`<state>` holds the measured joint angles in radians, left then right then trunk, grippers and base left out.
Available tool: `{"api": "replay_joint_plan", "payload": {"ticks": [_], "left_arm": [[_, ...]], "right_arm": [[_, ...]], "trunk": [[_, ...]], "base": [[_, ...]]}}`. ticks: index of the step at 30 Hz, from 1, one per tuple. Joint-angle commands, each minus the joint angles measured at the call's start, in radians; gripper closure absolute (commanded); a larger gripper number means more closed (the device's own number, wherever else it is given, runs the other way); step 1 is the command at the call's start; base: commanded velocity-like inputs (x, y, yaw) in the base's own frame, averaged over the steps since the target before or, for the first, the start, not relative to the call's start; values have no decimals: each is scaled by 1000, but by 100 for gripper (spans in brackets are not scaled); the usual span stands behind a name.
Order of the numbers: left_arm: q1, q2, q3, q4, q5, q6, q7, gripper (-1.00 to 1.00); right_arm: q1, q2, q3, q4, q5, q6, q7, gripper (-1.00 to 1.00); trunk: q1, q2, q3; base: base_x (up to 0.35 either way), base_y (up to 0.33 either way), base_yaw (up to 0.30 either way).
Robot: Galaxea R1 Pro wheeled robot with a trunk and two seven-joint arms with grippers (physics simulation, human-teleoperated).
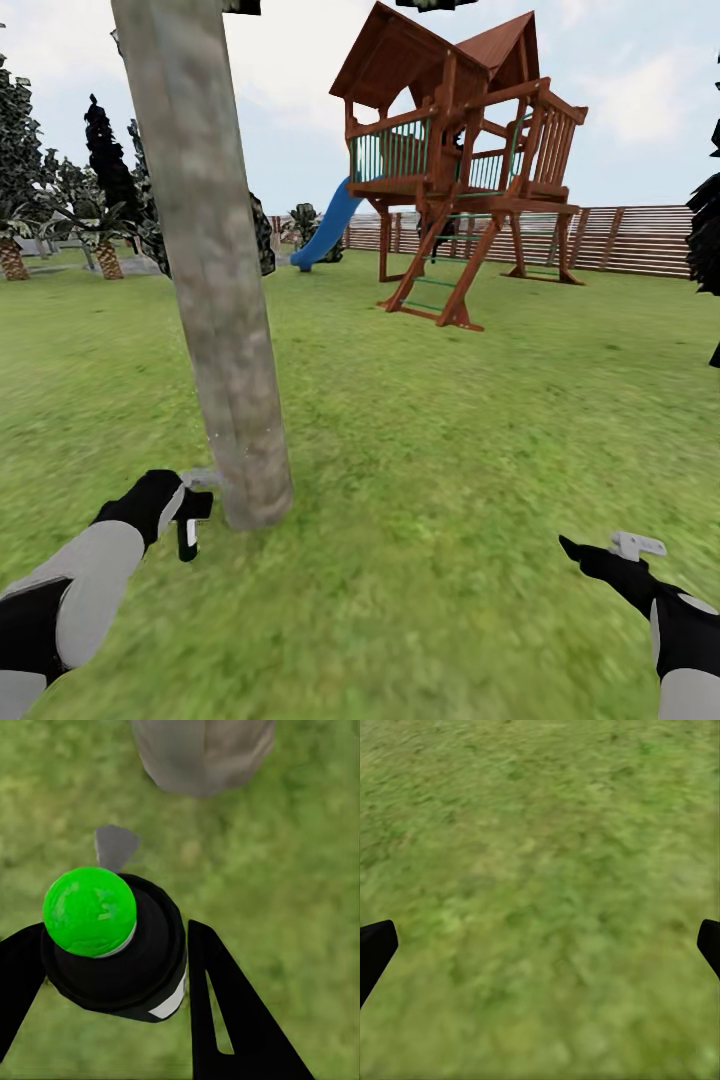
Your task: In the garden, pick up the pesticide atomizer on the floor and spray pesticide onto both trees until each tree trunk is fully covered.
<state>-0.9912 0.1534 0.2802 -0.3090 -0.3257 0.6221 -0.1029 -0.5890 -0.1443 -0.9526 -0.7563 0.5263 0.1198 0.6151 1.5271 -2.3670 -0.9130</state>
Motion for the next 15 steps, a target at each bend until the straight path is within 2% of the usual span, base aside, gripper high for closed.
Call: {"api": "replay_joint_plan", "payload": {"ticks": [1, 2, 4, 11, 12, 13, 15], "left_arm": [[0, 0, 1, -58, 3, 54, 0, 100], [0, -1, -1, -99, 2, 102, 0, 100], [-1, -5, -3, -140, 0, 144, 0, 100], [-7, -8, -5, -152, -1, 160, 1, 100], [-17, -11, -5, -153, -2, 177, 1, 100], [-36, -13, -6, -163, -3, 244, 0, 100], [-53, -19, -9, -217, -4, 281, 0, 100]], "right_arm": [[0, 0, 0, 0, 0, 0, 0, -100], [0, 0, 0, 0, 0, 0, 0, -100], [0, 0, 0, 0, 0, 0, 0, -100], [0, -1, 0, 0, 0, 0, 0, -100], [0, -1, 0, 0, 0, 0, 0, -100], [0, -1, 0, 0, 0, 0, 0, -100], [0, -1, 0, 0, 0, 0, 0, -100]], "trunk": [[0, 0, 0], [0, 0, 0], [0, 0, 0], [0, 0, 0], [0, 0, 0], [0, 0, 0], [0, 0, 0]], "base": [[0, 0, 0], [0, 0, 0], [0, 0, 0], [0, 0, 0], [0, 0, 0], [0, 0, 0], [0, 0, 0]]}}
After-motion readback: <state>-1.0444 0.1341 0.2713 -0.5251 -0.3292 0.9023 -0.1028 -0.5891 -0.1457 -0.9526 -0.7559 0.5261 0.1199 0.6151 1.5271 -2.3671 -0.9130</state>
